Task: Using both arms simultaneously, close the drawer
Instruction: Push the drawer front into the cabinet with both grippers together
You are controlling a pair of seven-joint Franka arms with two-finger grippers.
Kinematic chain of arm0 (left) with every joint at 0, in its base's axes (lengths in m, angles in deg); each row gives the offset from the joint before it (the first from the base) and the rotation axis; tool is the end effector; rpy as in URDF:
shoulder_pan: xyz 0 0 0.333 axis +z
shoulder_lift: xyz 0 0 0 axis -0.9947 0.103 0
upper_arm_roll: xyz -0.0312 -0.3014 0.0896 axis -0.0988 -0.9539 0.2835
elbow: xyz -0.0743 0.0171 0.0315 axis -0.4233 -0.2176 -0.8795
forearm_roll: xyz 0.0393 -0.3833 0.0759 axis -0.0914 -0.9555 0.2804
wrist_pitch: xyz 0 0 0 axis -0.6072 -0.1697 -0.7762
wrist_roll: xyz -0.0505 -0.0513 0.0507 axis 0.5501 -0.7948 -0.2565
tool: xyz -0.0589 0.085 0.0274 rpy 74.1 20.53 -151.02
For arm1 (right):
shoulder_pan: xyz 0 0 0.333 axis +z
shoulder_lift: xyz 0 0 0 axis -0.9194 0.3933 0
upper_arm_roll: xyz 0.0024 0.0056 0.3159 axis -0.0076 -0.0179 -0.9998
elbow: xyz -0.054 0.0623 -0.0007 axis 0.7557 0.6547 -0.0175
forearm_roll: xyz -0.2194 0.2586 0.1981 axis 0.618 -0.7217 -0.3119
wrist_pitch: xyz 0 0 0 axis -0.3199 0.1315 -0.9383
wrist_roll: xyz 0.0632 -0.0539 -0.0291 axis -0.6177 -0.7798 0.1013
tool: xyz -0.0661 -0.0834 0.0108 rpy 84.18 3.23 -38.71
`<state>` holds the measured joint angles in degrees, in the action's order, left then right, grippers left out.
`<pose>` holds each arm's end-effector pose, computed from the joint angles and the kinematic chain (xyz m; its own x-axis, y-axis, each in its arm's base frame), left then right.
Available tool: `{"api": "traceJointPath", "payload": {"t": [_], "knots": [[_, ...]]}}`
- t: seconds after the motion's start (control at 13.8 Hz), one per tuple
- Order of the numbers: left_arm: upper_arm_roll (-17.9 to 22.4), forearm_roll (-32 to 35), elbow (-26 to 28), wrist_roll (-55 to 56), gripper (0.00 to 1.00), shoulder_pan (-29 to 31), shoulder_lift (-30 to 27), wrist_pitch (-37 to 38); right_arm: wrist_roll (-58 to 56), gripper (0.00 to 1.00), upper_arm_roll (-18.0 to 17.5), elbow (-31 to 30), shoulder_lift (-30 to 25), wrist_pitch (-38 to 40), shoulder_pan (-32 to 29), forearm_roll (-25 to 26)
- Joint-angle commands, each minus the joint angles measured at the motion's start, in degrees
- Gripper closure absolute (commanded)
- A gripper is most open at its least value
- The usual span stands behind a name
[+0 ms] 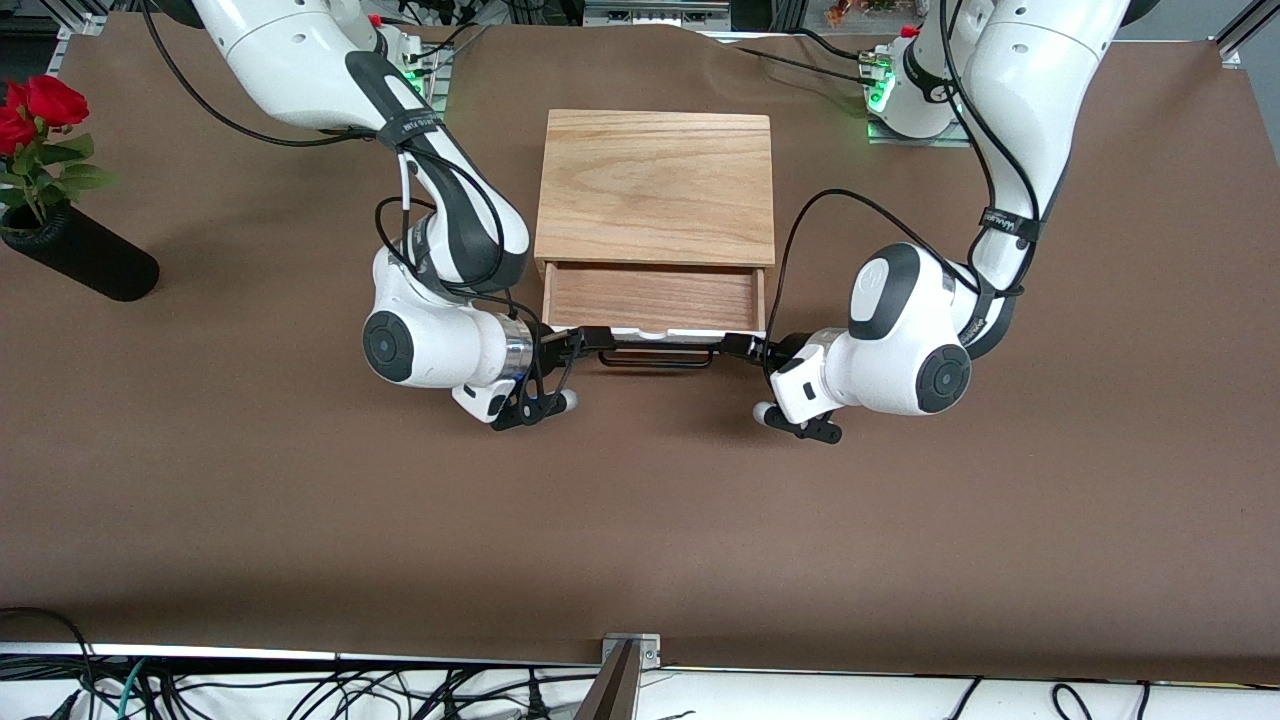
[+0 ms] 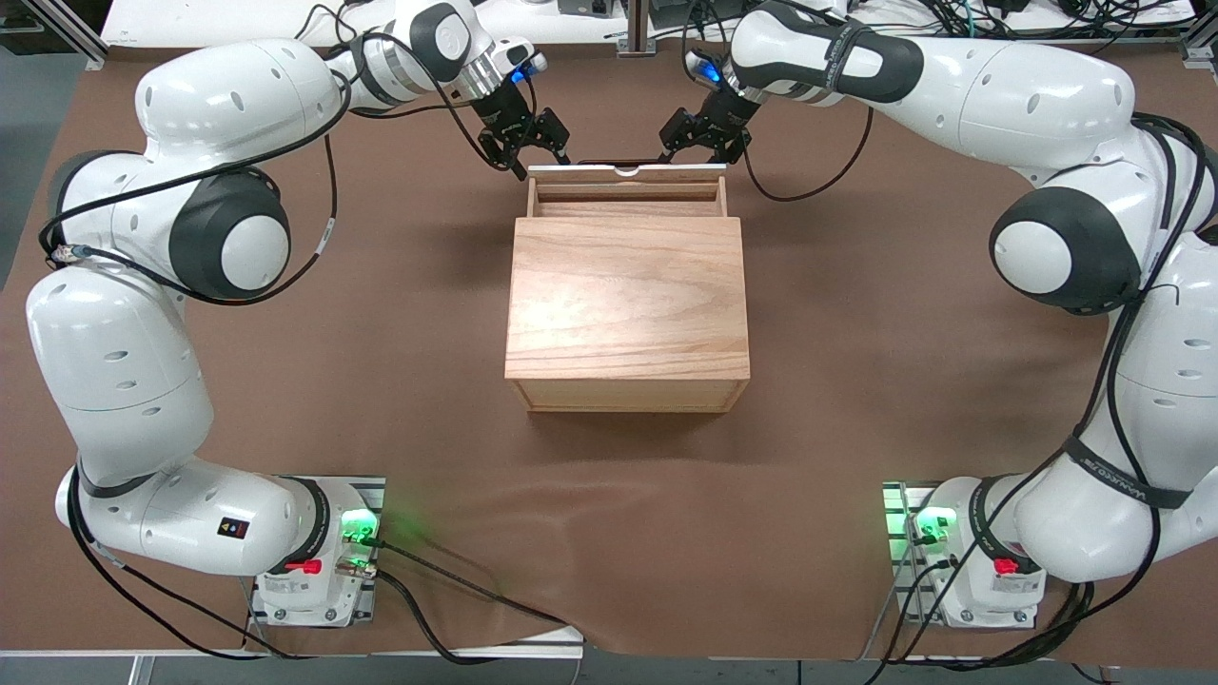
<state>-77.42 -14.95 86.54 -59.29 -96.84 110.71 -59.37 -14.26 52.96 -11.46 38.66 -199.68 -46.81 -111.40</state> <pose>0.6268 -0.2877 0.2855 0.9314 -0.2547 -0.2600 -0.0990 -0.8647 0.4924 0.6146 0.3712 0.2885 0.9560 0.2443 -0.1623 0.1291 -0.8472 -0.5153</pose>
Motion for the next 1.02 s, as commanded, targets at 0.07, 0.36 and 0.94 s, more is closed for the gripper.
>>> {"api": "traceJointPath", "payload": {"t": [0.07, 0.36, 0.94], "knots": [[-0.07, -1.64, -0.38, -1.02, 0.0, 0.36, 0.26, 4.14, -0.33, 0.0, -1.45, 1.06, 1.44, 1.29, -0.08, -0.92], [0.02, -1.64, -0.38, -1.02, 0.0, 0.8, 0.09, 7.04, -0.33, 0.0, -2.51, 0.97, 1.88, 1.46, 0.71, -0.83], [0.02, -1.64, -0.3, -0.58, 0.0, 0.8, 0.18, 12.49, -0.33, 0.0, -2.69, 1.33, 1.62, 10.07, 0.8, -0.65]]}}
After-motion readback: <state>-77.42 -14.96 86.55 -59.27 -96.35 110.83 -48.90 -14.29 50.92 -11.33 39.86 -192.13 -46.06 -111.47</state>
